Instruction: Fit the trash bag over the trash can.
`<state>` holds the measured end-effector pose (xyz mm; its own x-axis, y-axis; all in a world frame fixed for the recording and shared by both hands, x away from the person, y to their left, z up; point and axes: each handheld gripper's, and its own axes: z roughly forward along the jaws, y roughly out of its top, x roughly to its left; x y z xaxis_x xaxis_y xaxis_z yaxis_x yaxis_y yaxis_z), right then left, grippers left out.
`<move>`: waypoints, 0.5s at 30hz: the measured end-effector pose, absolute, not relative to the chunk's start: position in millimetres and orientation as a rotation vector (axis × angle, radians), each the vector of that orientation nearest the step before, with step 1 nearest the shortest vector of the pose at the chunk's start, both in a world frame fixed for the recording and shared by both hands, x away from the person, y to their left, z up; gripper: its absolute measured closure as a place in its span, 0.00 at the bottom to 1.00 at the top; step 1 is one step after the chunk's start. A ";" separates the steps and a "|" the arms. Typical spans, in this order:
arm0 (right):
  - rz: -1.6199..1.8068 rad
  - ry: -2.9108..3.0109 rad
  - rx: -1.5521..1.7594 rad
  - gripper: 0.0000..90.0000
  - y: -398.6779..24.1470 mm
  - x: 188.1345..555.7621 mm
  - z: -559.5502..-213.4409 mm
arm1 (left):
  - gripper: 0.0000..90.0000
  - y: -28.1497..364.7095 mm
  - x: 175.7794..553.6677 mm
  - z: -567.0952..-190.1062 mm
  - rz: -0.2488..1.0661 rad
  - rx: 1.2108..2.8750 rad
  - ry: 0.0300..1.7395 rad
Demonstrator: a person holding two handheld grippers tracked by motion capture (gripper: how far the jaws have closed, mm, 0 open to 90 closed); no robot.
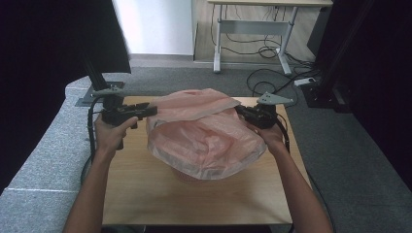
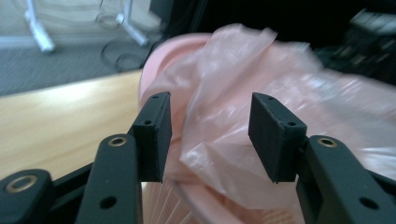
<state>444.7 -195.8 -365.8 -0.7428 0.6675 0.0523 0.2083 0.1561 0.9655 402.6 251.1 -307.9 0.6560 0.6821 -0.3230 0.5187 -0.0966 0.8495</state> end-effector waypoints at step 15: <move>1.637 2.011 0.817 0.98 -199.3 444.2 -359.5 | 1.00 250.8 404.0 -314.7 0.274 1.773 0.996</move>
